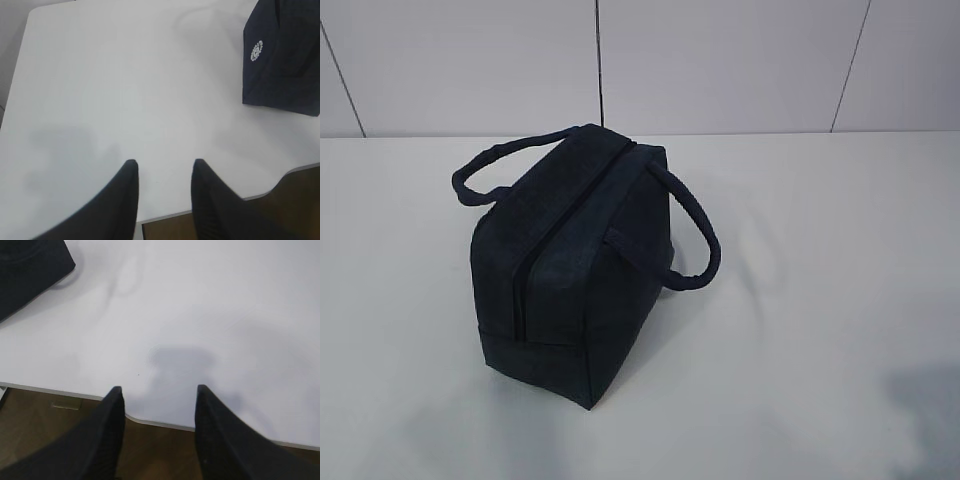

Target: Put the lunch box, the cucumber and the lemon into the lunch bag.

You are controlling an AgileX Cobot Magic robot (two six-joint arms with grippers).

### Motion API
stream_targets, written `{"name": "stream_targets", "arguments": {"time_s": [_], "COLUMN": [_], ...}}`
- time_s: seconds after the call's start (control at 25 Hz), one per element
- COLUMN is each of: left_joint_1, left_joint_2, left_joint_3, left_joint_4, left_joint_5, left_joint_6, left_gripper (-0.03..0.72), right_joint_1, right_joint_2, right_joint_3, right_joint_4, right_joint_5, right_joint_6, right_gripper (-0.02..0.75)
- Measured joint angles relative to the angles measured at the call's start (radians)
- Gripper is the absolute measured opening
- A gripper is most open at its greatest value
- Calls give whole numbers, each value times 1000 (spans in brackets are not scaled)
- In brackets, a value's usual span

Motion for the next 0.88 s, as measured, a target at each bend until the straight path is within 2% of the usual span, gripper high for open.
{"name": "stream_targets", "arguments": {"time_s": [0.88], "left_joint_1": [0], "left_joint_2": [0], "left_joint_3": [0], "left_joint_4": [0], "left_joint_5": [0], "left_joint_6": [0], "left_gripper": [239], "right_joint_1": [0], "right_joint_2": [0], "right_joint_3": [0], "right_joint_4": [0], "right_joint_5": [-1], "right_joint_6": [0], "right_gripper": [348]}}
